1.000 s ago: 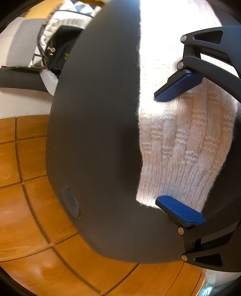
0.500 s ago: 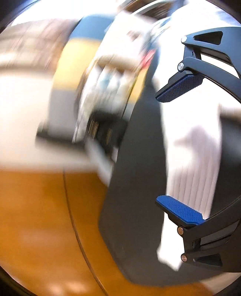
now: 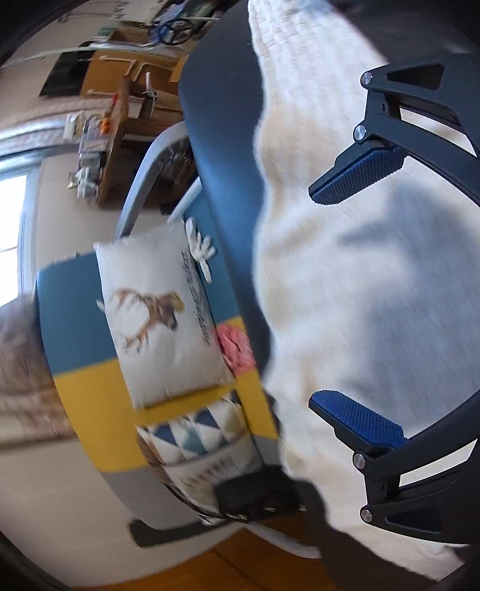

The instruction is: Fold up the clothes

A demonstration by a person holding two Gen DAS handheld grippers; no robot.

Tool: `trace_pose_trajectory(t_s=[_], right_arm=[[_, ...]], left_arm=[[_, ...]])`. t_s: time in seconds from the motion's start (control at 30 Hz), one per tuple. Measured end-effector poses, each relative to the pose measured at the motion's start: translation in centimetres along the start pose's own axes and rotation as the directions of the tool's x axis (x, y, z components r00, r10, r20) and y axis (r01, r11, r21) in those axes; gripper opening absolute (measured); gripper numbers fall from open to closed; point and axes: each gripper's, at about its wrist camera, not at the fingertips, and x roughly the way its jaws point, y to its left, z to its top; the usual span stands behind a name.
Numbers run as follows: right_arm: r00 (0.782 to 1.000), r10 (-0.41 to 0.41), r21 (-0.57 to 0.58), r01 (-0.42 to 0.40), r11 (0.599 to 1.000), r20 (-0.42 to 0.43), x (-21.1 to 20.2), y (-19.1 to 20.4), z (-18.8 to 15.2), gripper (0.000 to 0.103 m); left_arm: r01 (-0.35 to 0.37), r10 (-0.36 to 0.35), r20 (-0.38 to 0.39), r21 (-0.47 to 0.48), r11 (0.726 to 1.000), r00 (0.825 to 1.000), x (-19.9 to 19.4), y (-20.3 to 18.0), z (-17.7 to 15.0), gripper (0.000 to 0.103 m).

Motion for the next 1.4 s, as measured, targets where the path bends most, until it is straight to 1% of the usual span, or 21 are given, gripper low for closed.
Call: trace_pose_trajectory(t_s=[0.07,0.13,0.2,0.27,0.37,0.4,0.43,0.47,0.5,0.53,0.63,0.73,0.87,0.97,1.0,1.07,1.13,1.17,1.27,1.33,1.4], right_arm=[[1.000,-0.013,0.025,0.013,1.000,-0.010,0.9,-1.1,0.4,0.034],[0.999,-0.024,0.050,0.025,0.998,-0.025,1.7,-2.3,0.5,0.034],[0.997,-0.067,0.049,0.070,0.996,-0.049,2.6,-3.3,0.3,0.034],[0.991,-0.106,0.012,0.107,0.994,-0.082,3.4,-4.2,-0.3,0.034],[0.992,-0.119,-0.062,0.116,0.991,-0.044,3.0,-4.7,-1.2,0.032],[0.991,-0.125,-0.043,0.123,0.991,-0.043,2.8,-5.1,-1.3,0.032],[0.991,-0.131,-0.019,0.130,0.991,-0.041,2.7,-5.7,-1.4,0.030],[0.991,-0.132,0.019,0.133,0.991,-0.038,2.5,-6.5,-1.4,0.022],[0.991,-0.127,0.066,0.129,0.989,-0.034,2.4,-7.5,-1.4,0.017],[0.992,-0.123,0.112,0.125,0.986,-0.030,2.3,-8.4,-1.4,0.007],[0.993,-0.118,0.147,0.120,0.982,-0.021,2.1,-9.3,-1.5,0.006],[0.982,-0.186,0.084,0.187,0.979,-0.017,2.4,-8.1,-1.4,0.006],[0.980,-0.201,0.070,0.201,0.977,-0.009,2.5,-7.9,-1.7,0.006],[0.986,-0.168,0.086,0.169,0.982,-0.011,2.5,-8.2,-1.6,0.010],[0.990,-0.141,0.099,0.141,0.985,-0.012,2.4,-8.4,-1.5,0.011],[0.998,-0.057,0.135,0.059,0.989,-0.020,2.2,-9.0,-1.3,0.027],[0.999,-0.014,0.191,0.021,0.981,-0.034,1.2,-9.0,-1.2,0.027],[1.000,-0.008,0.219,0.010,0.976,-0.010,0.2,-8.8,-1.4,0.027],[0.999,0.014,0.293,-0.027,0.956,0.047,-2.4,-8.1,-2.0,0.028],[0.999,0.049,0.316,-0.051,0.948,0.016,-2.7,-7.4,-2.7,0.029],[0.996,0.081,0.325,-0.069,0.943,-0.024,-2.4,-6.7,-3.6,0.029]], left_arm=[[-0.004,0.007,-0.075,0.041,0.999,0.997,2.2,-2.2,0.7,0.102],[-0.043,0.055,-0.128,0.099,0.994,0.990,4.2,-3.6,0.5,0.103],[-0.053,0.062,-0.095,0.094,0.994,0.994,4.4,-3.7,0.5,0.103],[-0.036,0.042,-0.096,0.065,0.997,0.994,4.8,-3.3,0.6,0.103],[0.054,-0.059,-0.137,-0.036,0.998,0.989,5.6,-1.6,0.5,0.103],[0.087,-0.097,-0.149,-0.077,0.993,0.984,5.9,-0.9,0.4,0.103],[0.094,-0.106,-0.150,-0.088,0.992,0.983,5.9,-0.7,0.3,0.103],[0.096,-0.109,-0.148,-0.093,0.991,0.983,5.9,-0.6,0.3,0.103],[0.077,-0.087,-0.140,-0.073,0.994,0.986,5.7,-1.0,0.2,0.103],[0.053,-0.059,-0.130,-0.050,0.997,0.990,5.5,-1.5,0.2,0.103],[0.018,-0.020,-0.109,-0.018,1.000,0.994,5.7,-2.1,0.0,0.103],[0.026,-0.029,-0.111,-0.026,0.999,0.993,5.9,-1.9,0.1,0.103],[0.039,-0.041,-0.128,-0.022,0.999,0.991,5.6,-1.7,0.4,0.103],[0.096,-0.093,-0.192,0.008,0.995,0.977,4.3,-1.2,0.5,0.103],[0.102,-0.099,-0.177,0.010,0.995,0.979,3.3,-0.8,0.0,0.103],[0.119,-0.117,-0.128,0.009,0.993,0.985,0.8,0.4,-1.1,0.103],[0.126,-0.126,-0.088,-0.005,0.992,0.988,-1.3,2.2,-3.0,0.103],[0.123,-0.124,-0.074,-0.014,0.992,0.989,-2.3,3.3,-4.0,0.103],[0.064,-0.067,-0.039,-0.063,0.996,0.997,-4.3,6.7,-7.0,0.103],[-0.012,0.009,-0.025,-0.130,0.991,1.000,-5.9,10.2,-9.5,0.103],[-0.055,0.050,-0.028,-0.195,0.979,0.998,-7.1,13.1,-11.5,0.103]])
